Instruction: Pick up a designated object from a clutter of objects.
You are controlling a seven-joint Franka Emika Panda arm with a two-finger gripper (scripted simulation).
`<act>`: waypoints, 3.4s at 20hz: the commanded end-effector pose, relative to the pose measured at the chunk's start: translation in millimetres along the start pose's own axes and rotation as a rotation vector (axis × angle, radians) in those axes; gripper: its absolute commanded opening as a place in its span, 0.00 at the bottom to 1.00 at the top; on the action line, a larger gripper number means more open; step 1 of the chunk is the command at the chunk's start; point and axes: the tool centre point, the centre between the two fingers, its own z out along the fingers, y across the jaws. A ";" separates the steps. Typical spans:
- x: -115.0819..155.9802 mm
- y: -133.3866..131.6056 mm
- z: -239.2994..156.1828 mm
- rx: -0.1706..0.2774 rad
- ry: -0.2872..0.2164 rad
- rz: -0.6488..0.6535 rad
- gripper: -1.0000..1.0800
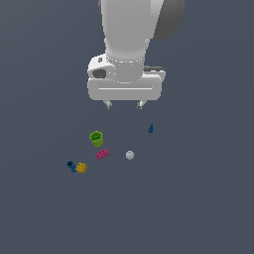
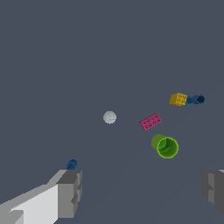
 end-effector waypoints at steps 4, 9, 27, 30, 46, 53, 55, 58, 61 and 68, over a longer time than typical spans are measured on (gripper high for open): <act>-1.3 4.2 1.5 0.005 -0.006 0.007 0.96; -6.7 19.4 6.7 0.025 -0.027 0.035 0.96; -4.3 33.4 33.6 0.032 -0.021 -0.068 0.96; -3.9 39.5 45.1 0.034 -0.018 -0.112 0.96; -11.5 81.3 122.5 0.039 0.003 -0.412 0.96; -20.5 99.5 155.4 0.036 0.012 -0.544 0.96; -23.7 104.7 164.6 0.035 0.014 -0.581 0.96; -28.9 112.2 178.2 0.032 0.016 -0.638 0.96; -34.8 119.7 191.6 0.028 0.019 -0.694 0.96; -47.8 133.8 216.9 0.020 0.021 -0.804 0.96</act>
